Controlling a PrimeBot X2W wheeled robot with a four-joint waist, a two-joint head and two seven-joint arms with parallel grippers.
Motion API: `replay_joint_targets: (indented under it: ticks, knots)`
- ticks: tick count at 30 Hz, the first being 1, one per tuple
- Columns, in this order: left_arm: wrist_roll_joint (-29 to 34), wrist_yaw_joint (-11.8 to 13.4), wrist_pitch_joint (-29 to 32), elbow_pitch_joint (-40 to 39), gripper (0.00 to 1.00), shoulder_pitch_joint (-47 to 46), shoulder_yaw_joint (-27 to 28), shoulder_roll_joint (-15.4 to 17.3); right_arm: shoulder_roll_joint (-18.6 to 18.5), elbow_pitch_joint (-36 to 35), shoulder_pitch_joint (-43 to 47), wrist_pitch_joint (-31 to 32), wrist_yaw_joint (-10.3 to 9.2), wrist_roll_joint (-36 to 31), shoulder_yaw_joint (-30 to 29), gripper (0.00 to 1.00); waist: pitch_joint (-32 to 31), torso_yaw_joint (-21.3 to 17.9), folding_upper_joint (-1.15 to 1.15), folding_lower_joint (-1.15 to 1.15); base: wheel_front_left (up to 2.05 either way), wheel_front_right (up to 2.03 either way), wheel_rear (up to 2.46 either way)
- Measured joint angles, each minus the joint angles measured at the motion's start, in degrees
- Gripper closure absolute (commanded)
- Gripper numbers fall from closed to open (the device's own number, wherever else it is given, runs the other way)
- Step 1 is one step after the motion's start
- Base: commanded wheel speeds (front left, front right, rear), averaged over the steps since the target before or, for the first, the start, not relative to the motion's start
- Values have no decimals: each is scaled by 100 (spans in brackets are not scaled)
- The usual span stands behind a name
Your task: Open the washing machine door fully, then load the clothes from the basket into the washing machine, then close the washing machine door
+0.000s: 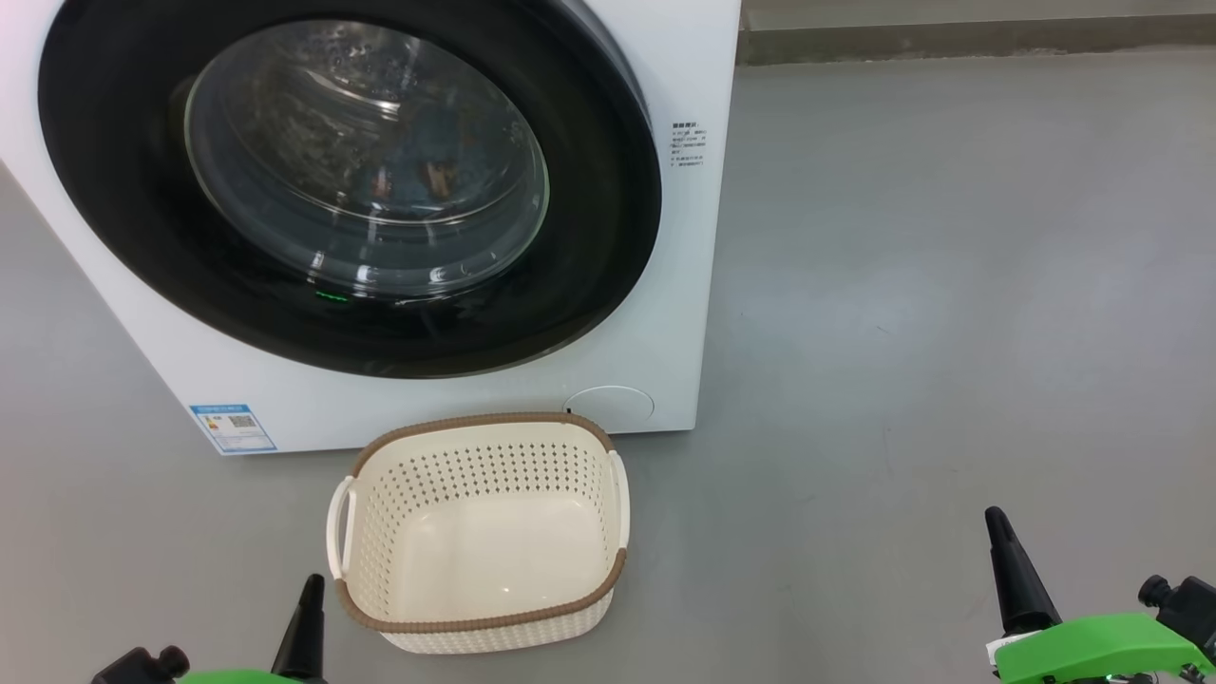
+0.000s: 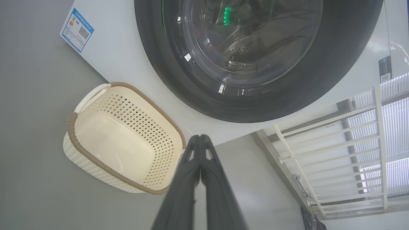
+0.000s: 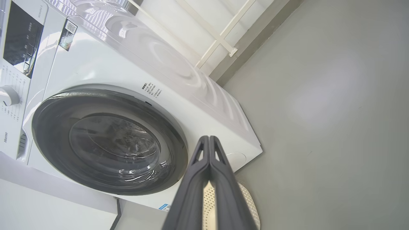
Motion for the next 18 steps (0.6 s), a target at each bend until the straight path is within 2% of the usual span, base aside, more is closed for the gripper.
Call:
replay_joint_targets:
  ticks: [18]
  knots:
    - [-937, 0, 283, -76, 100, -29, 187, 11, -1, 30, -47, 275, -1, 1213, -36, 100, 17, -11, 0, 0, 0, 0, 0]
